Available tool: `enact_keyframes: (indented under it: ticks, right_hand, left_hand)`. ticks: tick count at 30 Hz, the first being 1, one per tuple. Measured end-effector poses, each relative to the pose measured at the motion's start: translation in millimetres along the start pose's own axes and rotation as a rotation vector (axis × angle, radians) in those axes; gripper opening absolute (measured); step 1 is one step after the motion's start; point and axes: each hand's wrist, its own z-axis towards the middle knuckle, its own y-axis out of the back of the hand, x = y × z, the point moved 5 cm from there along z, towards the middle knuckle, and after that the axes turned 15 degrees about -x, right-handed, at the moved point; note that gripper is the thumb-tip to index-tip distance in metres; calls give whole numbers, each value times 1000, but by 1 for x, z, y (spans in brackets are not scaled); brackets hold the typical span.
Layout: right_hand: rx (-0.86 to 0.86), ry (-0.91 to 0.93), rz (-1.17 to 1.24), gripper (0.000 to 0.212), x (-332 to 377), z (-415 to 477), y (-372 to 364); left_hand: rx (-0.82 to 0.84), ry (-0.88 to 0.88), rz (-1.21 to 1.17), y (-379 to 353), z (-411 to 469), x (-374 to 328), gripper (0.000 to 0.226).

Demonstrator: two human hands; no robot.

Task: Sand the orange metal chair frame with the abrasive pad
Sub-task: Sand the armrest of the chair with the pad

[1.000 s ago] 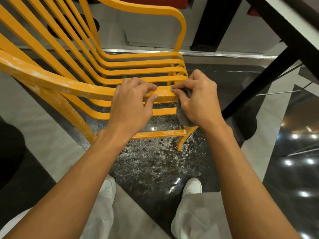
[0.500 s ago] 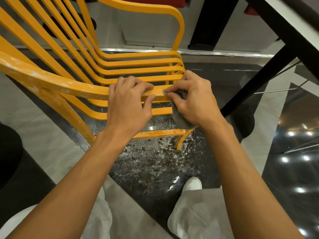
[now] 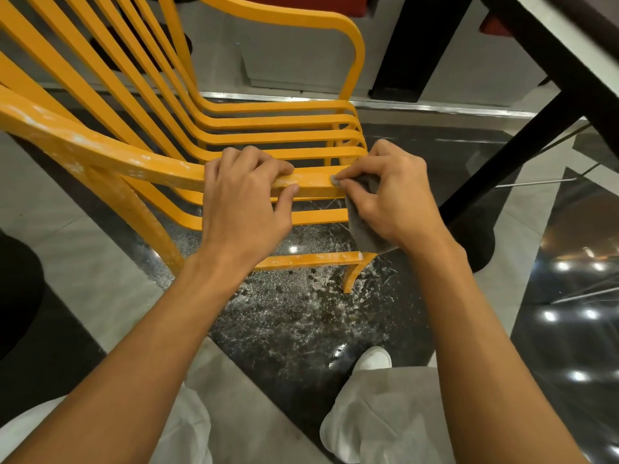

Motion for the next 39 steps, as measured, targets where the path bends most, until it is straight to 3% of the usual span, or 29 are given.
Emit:
enact_keyframes:
  ticks: [4,9,16,22,28,34,39]
  right_hand:
    - [-77,4,-26,9,8,1,-11]
    - [-16,72,20,9,14,-3,-12]
    - [-98,1,-29,9,10,3,-16]
    - [17,22,35,9,12,1,-12]
    - [-77,-11,-25,9,16,3,-18]
    - [23,35,38,9,16,2,-15]
    - [-84,25,-21,9,21,2,-22]
  left_hand:
    - [-2,27,12,3,3,4,35]
    - [7,36,8,2,4,4,35]
    - [23,33,9,3,5,7,35]
    - [21,37,0,4,3,7,32]
    - [10,34,-2,8,3,11,31]
    - [1,35,15,11,4,13,32]
    - [-1,37,24,13,3,16,31]
